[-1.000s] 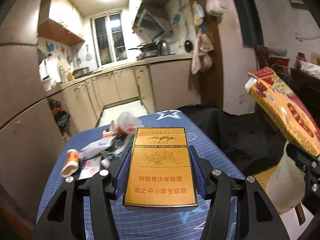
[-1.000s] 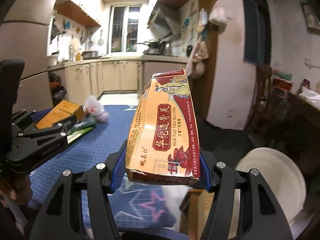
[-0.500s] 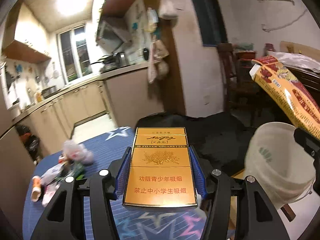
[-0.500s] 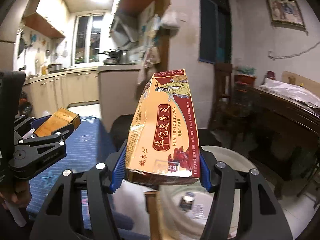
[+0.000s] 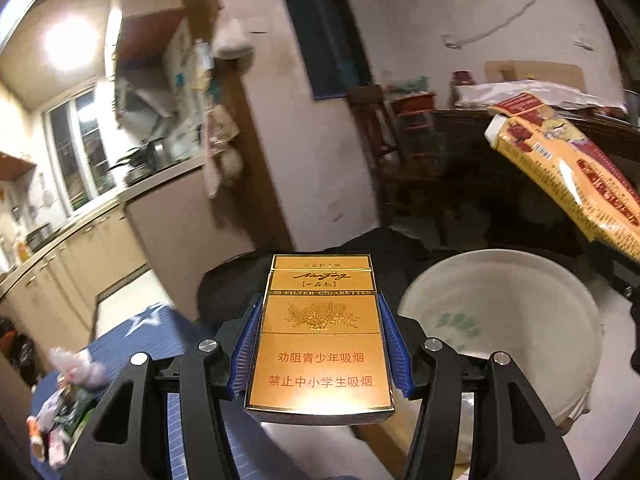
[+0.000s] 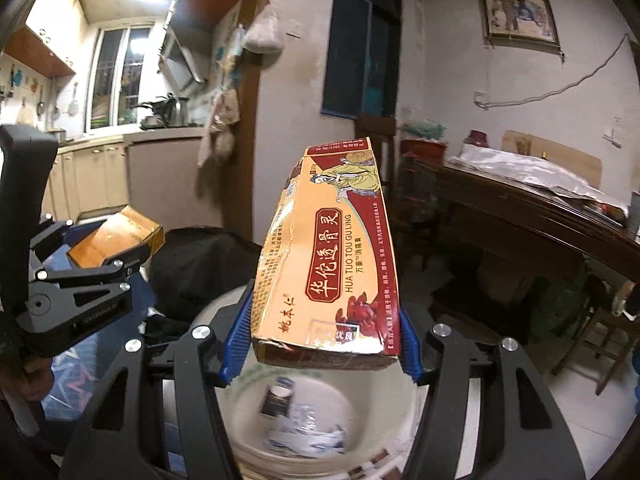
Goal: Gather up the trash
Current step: 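Carry both boxes with both tools over the white bucket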
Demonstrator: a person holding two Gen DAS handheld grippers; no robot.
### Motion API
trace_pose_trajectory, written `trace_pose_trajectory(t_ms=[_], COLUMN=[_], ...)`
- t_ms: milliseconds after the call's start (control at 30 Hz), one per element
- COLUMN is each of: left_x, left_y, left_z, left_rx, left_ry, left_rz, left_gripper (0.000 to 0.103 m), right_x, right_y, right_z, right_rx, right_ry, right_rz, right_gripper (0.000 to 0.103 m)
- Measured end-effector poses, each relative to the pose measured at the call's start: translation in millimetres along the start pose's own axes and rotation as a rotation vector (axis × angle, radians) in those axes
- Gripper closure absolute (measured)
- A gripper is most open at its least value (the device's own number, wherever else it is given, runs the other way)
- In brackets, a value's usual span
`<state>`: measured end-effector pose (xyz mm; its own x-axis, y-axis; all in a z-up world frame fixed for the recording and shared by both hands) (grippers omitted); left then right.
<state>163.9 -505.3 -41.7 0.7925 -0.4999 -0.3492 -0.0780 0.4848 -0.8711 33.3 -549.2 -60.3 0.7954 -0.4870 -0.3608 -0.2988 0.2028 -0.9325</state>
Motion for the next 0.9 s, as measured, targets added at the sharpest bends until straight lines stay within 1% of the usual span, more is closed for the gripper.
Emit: trace_pose_trajectory(t_ms=[33, 167, 300, 467, 900], left_x=[1.3, 7.6, 15.0, 27.2, 26.1], left_y=[-1.3, -4.3, -4.7, -2.0, -1.7], left_z=[-5.3, -44.1, -69.5, -83.9, -89.4], left_rx=[0.007, 0.037, 0.054, 0.042, 0.058], left_ry=[0.011, 0.102, 0.144, 0.162, 0.178], left_rz=[-0.003, -0.005, -0.006, 0.027, 0.022], left_gripper=[0.046, 0.046, 0.046, 0.046, 0.046], right_x=[1.8, 7.3, 17.3, 25.8, 33.4], right_y=[1.4, 16.2, 24.3, 31.6, 36.9], right_z=[-4.9, -25.2, -35.1, -39.6, -39.8], right_rx=[0.001, 0.008, -0.008, -0.028, -0.036], right_ry=[0.007, 0.032, 0.048, 0.058, 0.039], right_rz=[0.006, 0.048, 0.083, 0.108, 0.134], right_gripper=[0.045, 0.046, 0.045, 0.045, 0.045])
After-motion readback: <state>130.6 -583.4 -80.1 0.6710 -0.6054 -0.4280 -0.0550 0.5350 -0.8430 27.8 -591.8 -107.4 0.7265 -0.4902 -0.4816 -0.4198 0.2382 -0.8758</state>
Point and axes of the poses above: each gripper's, at about its wrist camera, not at the fingertips, and x roughly the way its jaws point, z to its left, y to its underside, the point moved 7 cm from there along x, roughly the way its jaws point, and after that the axes turned 13 degrees about -y, right-handed, at the moved point
